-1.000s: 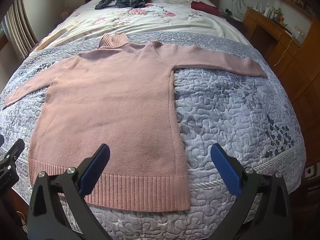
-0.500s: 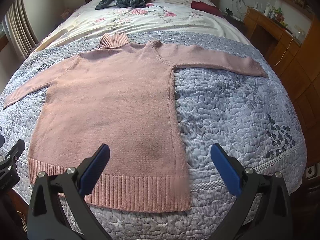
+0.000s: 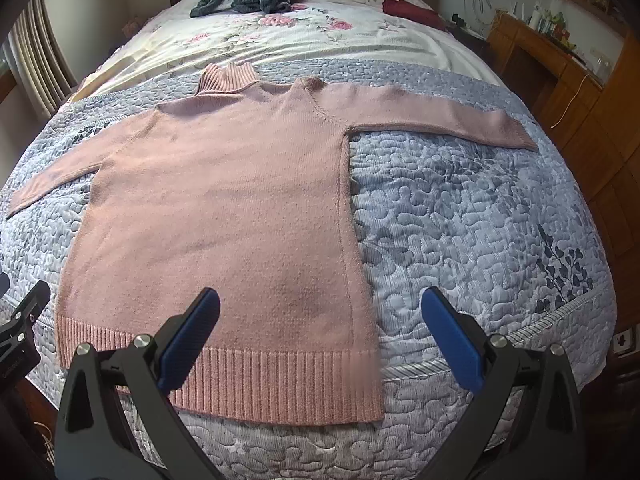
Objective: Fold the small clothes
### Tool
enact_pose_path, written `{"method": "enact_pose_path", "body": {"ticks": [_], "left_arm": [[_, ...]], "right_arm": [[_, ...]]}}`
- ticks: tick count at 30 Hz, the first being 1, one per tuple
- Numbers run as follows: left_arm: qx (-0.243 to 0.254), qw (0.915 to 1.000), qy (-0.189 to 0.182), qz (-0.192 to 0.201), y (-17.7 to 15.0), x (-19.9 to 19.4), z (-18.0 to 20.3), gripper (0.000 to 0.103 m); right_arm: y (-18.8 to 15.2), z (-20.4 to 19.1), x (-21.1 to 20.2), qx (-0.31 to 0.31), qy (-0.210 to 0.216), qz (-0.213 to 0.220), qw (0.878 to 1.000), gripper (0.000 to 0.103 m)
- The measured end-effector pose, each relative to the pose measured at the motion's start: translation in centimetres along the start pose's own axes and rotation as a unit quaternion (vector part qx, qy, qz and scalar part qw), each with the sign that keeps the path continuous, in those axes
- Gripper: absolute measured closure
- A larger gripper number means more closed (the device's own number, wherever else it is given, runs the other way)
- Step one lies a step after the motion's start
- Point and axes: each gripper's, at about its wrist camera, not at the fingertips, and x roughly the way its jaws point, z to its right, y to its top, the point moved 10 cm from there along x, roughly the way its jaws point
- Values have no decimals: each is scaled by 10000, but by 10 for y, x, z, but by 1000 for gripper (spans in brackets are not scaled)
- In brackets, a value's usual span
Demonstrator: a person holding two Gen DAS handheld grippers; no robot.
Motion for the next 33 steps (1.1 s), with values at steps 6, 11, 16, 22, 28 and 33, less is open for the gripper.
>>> {"method": "enact_pose_path", "body": {"ticks": [6,11,16,22,28,33], "left_arm": [[8,10000,12,-8,0,1,-1,4],[14,10000,18,-5,0,1,-1,4],[20,10000,34,-1,0,1,-2,4],[23,10000,37,-1,-1,0,-3,4],[17,10000,31,-5,-1,0,-4,4],[13,10000,47,-3,-2,1,-4,4]], "right_arm": [[0,0,0,4,9,5,10000,3],[0,1,1,3,22,2,10000,3],[0,1,1,-7,27,14,10000,3],[0,0,0,-16,47,19,10000,3],[1,-2,-2,-23,58,28,10000,3],[2,-2,-2,-25,64,27,10000,3]]}}
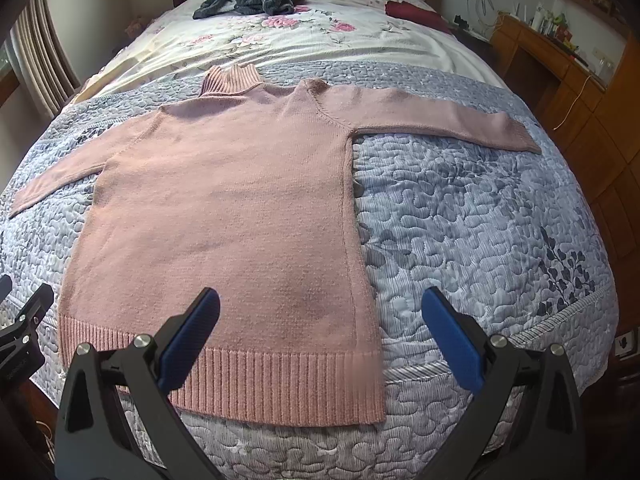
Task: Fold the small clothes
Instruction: 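Move the right tool to the sweater sleeve cuff and grasp it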
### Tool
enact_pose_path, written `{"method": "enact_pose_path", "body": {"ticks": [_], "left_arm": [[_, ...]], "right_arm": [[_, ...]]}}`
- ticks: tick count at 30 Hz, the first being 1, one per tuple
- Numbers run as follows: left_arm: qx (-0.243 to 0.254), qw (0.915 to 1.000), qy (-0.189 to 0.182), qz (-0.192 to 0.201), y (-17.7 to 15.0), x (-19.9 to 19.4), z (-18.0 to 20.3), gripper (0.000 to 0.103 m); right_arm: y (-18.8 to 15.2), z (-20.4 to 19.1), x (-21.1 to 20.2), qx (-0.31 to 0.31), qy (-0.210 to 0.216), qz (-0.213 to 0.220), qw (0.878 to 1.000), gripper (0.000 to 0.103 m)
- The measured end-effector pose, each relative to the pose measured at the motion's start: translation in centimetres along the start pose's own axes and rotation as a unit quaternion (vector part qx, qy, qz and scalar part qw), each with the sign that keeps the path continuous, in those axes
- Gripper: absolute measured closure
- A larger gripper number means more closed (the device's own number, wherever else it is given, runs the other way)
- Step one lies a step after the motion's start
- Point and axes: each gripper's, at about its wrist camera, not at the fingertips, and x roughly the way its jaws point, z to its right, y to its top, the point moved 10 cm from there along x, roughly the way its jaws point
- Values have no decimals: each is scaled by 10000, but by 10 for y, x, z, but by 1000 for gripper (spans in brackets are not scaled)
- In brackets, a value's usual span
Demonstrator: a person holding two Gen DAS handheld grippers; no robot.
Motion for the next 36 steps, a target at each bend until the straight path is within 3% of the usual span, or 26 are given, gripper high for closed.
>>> {"method": "enact_pose_path", "body": {"ticks": [9,13,15,21,27,32,36], "left_arm": [[-35,10000,-66,-30,-1,5,3,4],[21,9996,-286,-39,6,21,17,4],[28,9993,-349,-93,16,35,30,4],[-96,9978,-659,-24,77,78,84,4],[-102,9966,-789,227,156,120,158,4],[-89,9952,-969,116,194,160,223,4],[76,9957,-918,139,207,183,253,4]], "right_arm": [[4,0,2,8,63,64,10000,3],[10,4,15,84,659,128,9977,3],[16,19,26,103,667,24,9977,3],[80,131,63,381,85,193,9991,3],[146,274,135,1333,-22,-135,9910,3],[173,374,199,1932,-395,-544,9789,4],[176,419,234,2504,-331,-763,9646,4]]}}
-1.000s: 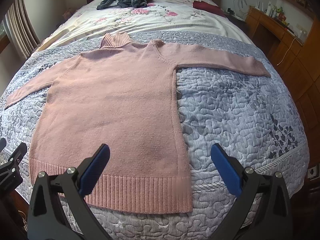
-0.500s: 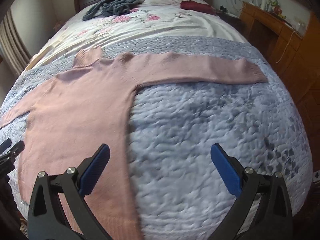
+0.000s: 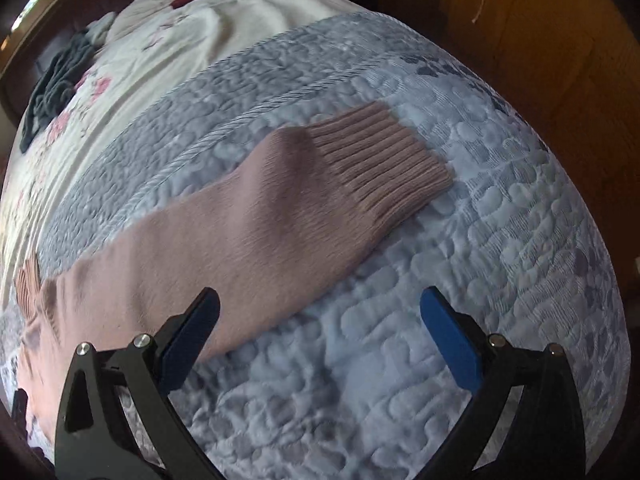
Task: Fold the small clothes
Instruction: 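Move the right tool to the sweater sleeve cuff and grasp it, then carry the cuff with the right tool across the sweater body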
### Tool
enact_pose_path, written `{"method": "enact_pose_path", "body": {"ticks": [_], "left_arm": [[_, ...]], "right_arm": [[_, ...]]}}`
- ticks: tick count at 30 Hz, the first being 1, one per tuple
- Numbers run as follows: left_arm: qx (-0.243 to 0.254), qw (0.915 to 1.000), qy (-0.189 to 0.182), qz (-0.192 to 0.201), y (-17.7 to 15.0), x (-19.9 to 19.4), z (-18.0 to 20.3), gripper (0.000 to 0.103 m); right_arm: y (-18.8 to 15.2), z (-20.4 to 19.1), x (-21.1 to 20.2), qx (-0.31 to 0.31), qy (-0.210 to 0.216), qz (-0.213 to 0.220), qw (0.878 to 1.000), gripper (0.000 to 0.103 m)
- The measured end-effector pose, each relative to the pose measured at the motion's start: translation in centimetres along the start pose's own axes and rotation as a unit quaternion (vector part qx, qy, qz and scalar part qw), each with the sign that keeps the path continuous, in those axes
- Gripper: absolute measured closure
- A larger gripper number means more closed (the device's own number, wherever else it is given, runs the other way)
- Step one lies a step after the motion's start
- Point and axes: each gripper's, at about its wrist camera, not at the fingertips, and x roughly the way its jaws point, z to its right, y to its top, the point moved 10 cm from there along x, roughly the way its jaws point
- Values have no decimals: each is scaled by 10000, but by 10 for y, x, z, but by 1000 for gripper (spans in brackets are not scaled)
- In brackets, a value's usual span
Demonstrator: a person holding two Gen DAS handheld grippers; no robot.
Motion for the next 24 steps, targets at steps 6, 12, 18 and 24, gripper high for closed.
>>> {"method": "enact_pose_path", "body": {"ticks": [6,12,18,24], "left_arm": [[108,9998,89,-130,1,28,7,4],[71,9996,157,-219,-7,35,-3,4],[77,9995,238,-189,-11,29,-18,4],[88,9993,279,-226,-17,25,-35,4]], "right_arm": [[10,13,26,501,467,-217,9974,26],[22,18,26,786,622,11,9950,79],[30,15,-1,838,1187,302,9889,97],[17,31,8,840,698,-3,9940,97]]}}
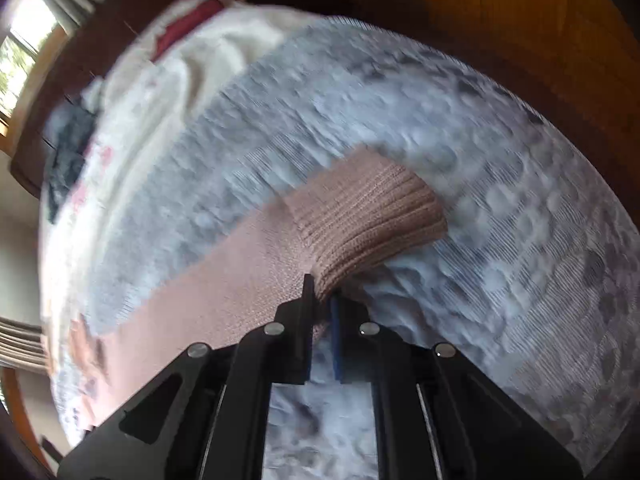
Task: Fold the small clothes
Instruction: 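Carry the cuff with the right tool across the sweater body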
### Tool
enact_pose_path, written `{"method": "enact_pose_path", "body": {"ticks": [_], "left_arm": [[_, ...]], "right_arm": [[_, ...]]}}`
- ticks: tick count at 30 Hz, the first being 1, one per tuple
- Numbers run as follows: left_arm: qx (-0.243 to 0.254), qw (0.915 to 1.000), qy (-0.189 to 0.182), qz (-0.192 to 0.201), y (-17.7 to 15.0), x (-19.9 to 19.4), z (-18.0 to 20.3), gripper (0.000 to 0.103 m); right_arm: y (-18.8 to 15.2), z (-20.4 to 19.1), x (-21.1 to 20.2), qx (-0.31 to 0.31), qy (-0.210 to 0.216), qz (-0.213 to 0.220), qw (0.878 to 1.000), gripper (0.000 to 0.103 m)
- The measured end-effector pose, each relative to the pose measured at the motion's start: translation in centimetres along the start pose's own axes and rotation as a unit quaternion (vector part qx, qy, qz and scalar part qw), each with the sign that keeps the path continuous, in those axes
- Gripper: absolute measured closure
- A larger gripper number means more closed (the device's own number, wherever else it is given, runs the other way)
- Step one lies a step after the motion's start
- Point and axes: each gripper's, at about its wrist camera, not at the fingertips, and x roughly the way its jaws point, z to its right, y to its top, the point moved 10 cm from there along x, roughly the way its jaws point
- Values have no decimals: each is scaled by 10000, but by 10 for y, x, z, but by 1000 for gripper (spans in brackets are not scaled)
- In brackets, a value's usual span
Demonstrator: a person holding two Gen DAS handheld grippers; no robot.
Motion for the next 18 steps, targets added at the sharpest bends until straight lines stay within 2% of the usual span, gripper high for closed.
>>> {"method": "enact_pose_path", "body": {"ticks": [3,6,8,13,18], "left_arm": [[-94,9999,-27,-82,-6,1,-8,4],[-89,9999,-45,-127,-9,1,-20,4],[-83,9999,22,-85,-8,-1,-29,4],[-254,9996,57,-104,-5,-2,-54,4],[-378,9991,-144,-162,-4,-2,-64,4]], "right_arm": [[-6,-2,8,-51,-123,46,9999,97],[-1,-18,-5,-328,-228,410,9984,97],[-1,-39,-19,-635,-153,704,9954,97],[-32,-128,-40,-1482,583,898,9831,97],[-94,-227,-41,-2460,1194,591,9601,97]]}}
